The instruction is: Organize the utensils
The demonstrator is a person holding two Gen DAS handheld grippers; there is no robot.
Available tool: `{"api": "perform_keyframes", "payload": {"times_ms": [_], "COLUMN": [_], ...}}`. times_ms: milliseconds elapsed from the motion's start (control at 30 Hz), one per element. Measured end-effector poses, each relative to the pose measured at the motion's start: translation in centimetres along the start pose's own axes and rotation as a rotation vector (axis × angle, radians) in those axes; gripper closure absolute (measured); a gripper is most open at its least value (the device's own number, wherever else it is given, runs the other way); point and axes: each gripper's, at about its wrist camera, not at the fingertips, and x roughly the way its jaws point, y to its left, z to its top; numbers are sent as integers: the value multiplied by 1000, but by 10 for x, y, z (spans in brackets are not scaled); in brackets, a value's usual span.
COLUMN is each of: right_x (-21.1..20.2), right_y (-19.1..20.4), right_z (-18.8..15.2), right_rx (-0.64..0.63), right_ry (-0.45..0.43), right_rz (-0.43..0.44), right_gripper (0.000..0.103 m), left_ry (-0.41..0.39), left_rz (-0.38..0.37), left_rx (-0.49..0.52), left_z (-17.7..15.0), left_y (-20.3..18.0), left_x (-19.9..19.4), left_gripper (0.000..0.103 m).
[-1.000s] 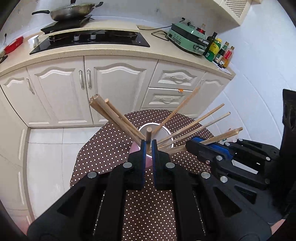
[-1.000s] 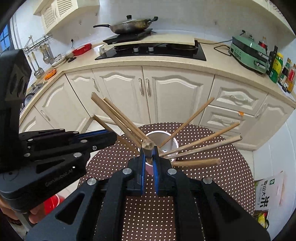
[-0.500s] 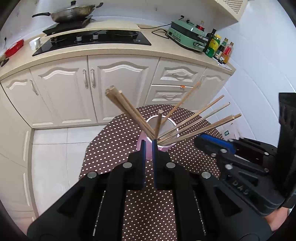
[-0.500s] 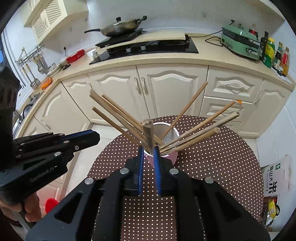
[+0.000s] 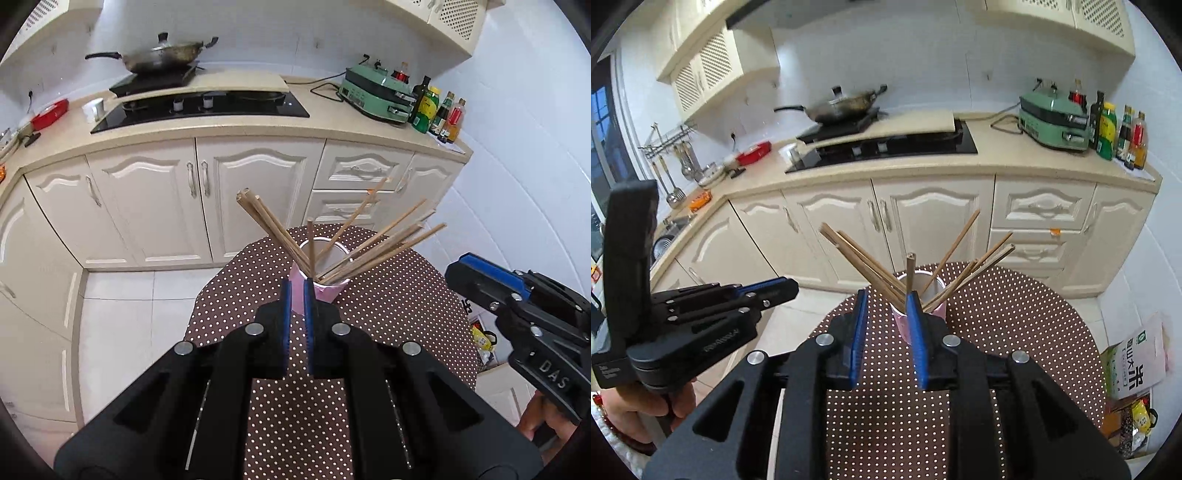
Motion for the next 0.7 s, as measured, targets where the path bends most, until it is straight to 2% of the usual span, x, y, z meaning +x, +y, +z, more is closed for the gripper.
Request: {"api": "perform_keyframes", "payload": {"times_ms": [200, 267, 300, 333, 500, 567, 700], "right_x": [-45, -63, -71, -78, -124, -142, -175], "right_y": [3, 1, 0, 0, -9, -13, -20], "right_z": [-10, -16, -19, -22, -39, -47, -63], "right_rx": [-35, -51, -62, -73, -108, -117, -125], "right_ry": [-68, -88, -97, -104, -149, -163, -189], "right_rz": [16, 23, 22, 24, 59, 70, 94], "right_gripper": [74, 68, 67, 66, 59, 51, 45], "left_ry": [-40, -62, -83, -103, -181, -210, -255], "left_rz": [36, 53, 69, 79, 121, 138, 167], "left_rx": [-1, -5, -8, -12, -22, -36, -51], "left_z": [-14, -23, -28, -32, -57, -69, -96], "left_y": [-19, -31, -38, -42, -78, -94, -124], "left_x": [-32, -47, -56, -64, -109, -128, -163], "left_gripper": [95, 80, 57, 45, 45, 44, 35]}}
